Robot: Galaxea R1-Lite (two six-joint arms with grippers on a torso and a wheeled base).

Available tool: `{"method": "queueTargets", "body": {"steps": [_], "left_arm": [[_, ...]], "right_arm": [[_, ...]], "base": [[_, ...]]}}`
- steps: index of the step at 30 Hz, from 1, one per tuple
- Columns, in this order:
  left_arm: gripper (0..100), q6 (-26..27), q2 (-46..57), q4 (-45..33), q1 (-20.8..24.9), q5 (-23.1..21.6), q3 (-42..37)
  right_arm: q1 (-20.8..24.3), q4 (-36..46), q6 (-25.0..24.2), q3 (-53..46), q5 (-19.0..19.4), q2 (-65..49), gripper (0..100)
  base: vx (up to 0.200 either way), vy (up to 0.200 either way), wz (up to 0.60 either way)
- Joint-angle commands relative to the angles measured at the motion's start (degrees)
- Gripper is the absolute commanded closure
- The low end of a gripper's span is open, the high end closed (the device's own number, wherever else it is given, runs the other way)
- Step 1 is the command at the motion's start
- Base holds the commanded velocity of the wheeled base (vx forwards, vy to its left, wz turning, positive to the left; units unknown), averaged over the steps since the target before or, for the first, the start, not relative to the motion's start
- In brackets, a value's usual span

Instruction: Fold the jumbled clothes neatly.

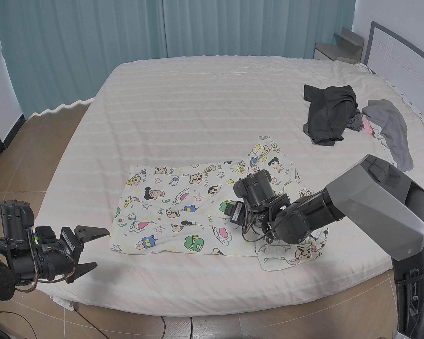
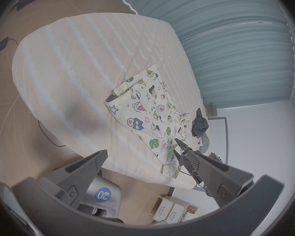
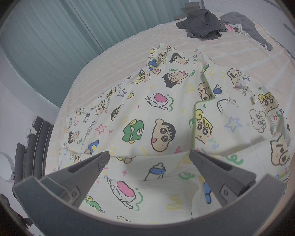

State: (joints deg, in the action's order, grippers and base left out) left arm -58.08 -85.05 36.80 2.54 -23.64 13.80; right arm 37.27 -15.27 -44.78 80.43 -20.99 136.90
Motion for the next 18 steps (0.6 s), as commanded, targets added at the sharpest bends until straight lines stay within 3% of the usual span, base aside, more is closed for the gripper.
{"method": "queueTargets", "body": {"steps": [1,6,16,18], "left_arm": [[0,0.0,-0.1,0.0,0.0,0.0,0.0],[0,-0.1,0.4,0.3,0.0,-0.1,0.3],[0,-0.3,1.2,0.3,0.0,-0.5,1.0],[0,-0.2,1.8,0.2,0.0,-0.5,0.8]], "right_arm": [[-0.9,0.1,-1.0,-0.5,0.5,-4.3,0],[-1.9,0.1,-2.7,-6.2,1.7,-12.0,0],[-4.4,-1.5,-8.5,-28.8,6.0,-32.0,0],[-5.0,-3.6,-8.5,-33.8,6.2,-35.3,0]], "base": [[0.0,0.0,0.0],[0.0,0.0,0.0],[0.0,0.0,0.0],[0.2,0.0,0.0]]}}
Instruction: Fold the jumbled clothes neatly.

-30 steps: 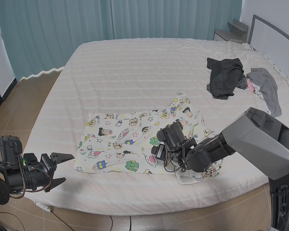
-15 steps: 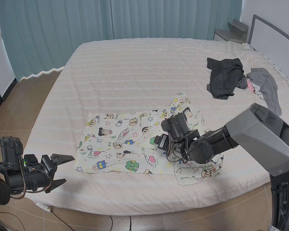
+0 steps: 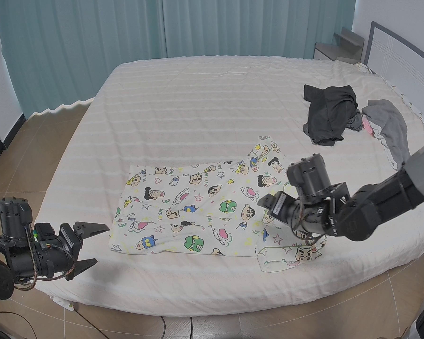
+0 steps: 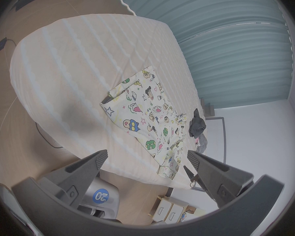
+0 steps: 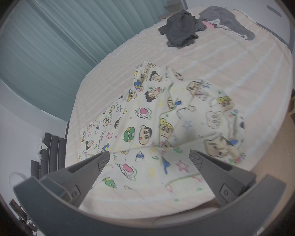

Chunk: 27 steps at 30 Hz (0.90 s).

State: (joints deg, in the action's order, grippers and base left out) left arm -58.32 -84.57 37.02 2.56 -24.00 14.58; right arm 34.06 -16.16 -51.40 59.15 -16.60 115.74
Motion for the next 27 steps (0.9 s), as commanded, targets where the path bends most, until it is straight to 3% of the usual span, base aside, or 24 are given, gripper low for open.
{"method": "queueTargets", "body": {"steps": [1,9,13,16,27], "left_arm": [[0,-0.1,1.4,0.0,0.0,-0.1,0.0],[0,-0.3,1.0,0.1,1.5,0.7,0.5],[0,-3.9,1.1,0.0,1.5,0.6,1.8],[0,-3.7,1.1,0.1,1.5,0.3,1.5],[0,-3.6,0.8,0.1,1.5,0.7,2.0]], "right_arm": [[-2.2,-4.0,-1.9,-14.4,1.8,-15.3,0],[-5.0,-13.0,-0.8,-26.0,1.8,-18.9,0],[-5.0,-15.6,-0.7,-28.4,1.8,-19.1,0],[-5.0,-16.4,-0.8,-28.7,1.8,-19.1,0],[-5.1,-16.7,-0.7,-30.6,1.6,-19.8,0]], "base": [[0.2,0.0,0.0],[0.0,0.0,0.0],[0.0,0.0,0.0],[0.0,0.0,0.0],[0.2,0.0,0.0]]}}
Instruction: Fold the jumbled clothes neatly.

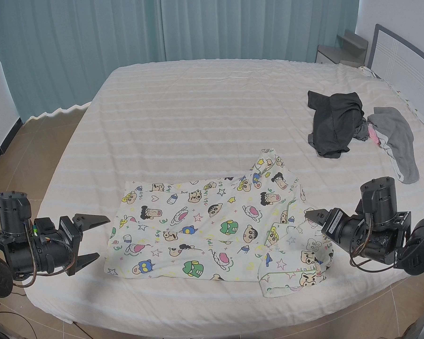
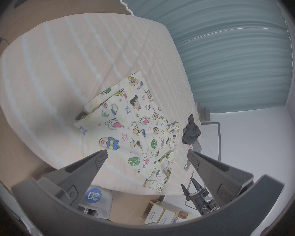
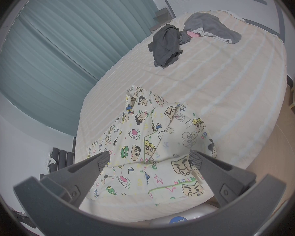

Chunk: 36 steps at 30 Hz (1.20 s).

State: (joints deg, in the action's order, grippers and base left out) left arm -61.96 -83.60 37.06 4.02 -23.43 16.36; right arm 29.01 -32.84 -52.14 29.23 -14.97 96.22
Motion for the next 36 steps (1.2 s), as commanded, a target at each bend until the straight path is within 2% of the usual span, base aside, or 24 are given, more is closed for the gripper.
{"method": "queueTargets", "body": {"steps": [1,6,13,16,22,25,28,29,30,31,36], "left_arm": [[0,0.0,-0.4,0.0,0.0,0.1,0.7],[0,0.2,-2.0,0.0,-0.1,1.5,2.6],[0,-0.1,-8.2,-0.1,-0.1,9.3,7.8],[0,-0.3,-8.2,-0.1,-0.1,9.0,7.3],[0,-0.1,-8.1,-0.1,0.1,9.2,7.8],[0,0.9,-6.8,-0.1,-0.1,9.5,8.1],[0,8.4,-6.6,-0.1,-0.5,9.5,8.8],[0,9.4,-6.6,-0.1,-0.6,9.5,9.0],[0,15.9,-7.4,-0.6,-1.2,9.1,10.1],[0,19.6,-8.6,-0.9,-1.6,8.8,11.1],[0,33.7,-19.2,-4.4,-3.8,8.8,21.2]], "right_arm": [[0.0,0.0,0.0,-0.9,-0.1,-0.4,0],[0.1,0.0,0.0,-1.9,-0.1,-1.1,0],[0.3,0.0,0.0,-3.6,-0.1,-3.8,0],[0.3,0.0,0.0,-4.2,-0.1,-3.8,0],[0.4,0.0,-0.1,-5.0,-0.2,-3.8,0],[0.3,0.0,-0.1,-5.2,-0.1,-3.8,0],[0.3,0.0,0.0,-5.1,-0.1,-3.8,0],[0.3,0.0,0.0,-5.1,-0.1,-3.7,0],[0.5,0.0,0.0,-5.0,0.0,-3.6,0],[0.5,0.0,0.0,-4.9,0.0,-3.5,0],[0.5,0.1,0.2,-5.1,0.0,-3.3,0]], "base": [[0.2,0.0,0.0],[0.0,0.0,0.0],[0.0,0.0,0.0],[0.0,0.0,0.0],[0.2,0.0,0.0],[0.0,0.0,0.0],[0.0,0.0,0.0],[0.0,0.0,0.0],[0.0,0.0,0.0],[0.0,0.0,0.0],[0.0,0.0,0.0]]}}
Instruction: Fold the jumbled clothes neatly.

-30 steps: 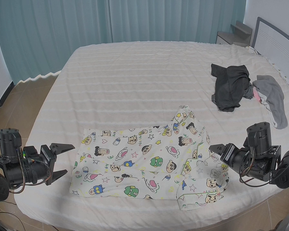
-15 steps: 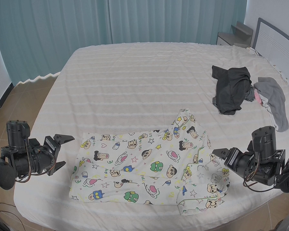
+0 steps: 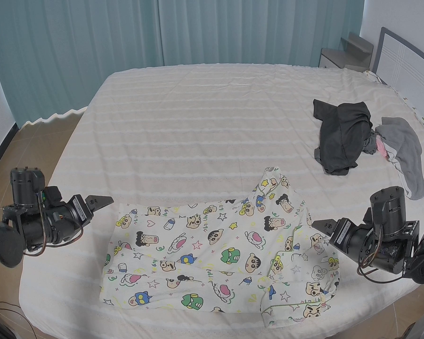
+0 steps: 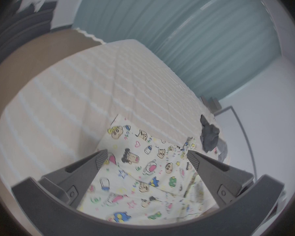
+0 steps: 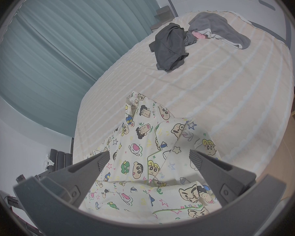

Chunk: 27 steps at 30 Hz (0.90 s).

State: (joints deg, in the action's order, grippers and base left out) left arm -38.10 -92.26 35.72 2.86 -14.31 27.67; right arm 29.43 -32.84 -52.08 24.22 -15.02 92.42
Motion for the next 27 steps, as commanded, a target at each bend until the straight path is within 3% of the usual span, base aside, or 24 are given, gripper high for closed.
{"method": "queueTargets", "body": {"steps": [1,5,11,16,27], "left_arm": [[0,11.9,-12.9,-5.0,-2.9,-0.4,12.5],[0,18.2,-20.2,-12.9,-2.7,-0.9,21.5],[0,21.6,-27.7,-16.2,-3.1,-8.9,30.8],[0,26.7,-33.6,-17.2,-3.3,-9.3,34.0],[0,27.1,-37.6,-17.3,-4.7,-9.5,38.8]], "right_arm": [[0.1,0.1,0.1,-0.1,0.2,0.5,0],[0.1,0.1,0.5,-0.1,0.1,0.9,0],[0.1,0.1,2.7,-1.2,0.1,0.9,0],[0.0,0.1,3.3,-1.4,0.1,0.9,0],[-0.2,0.1,4.0,-2.3,0.1,1.0,0]], "base": [[0.0,0.0,0.0],[0.0,0.0,0.0],[0.0,0.0,0.0],[0.0,0.0,0.0],[0.0,0.0,0.0]]}}
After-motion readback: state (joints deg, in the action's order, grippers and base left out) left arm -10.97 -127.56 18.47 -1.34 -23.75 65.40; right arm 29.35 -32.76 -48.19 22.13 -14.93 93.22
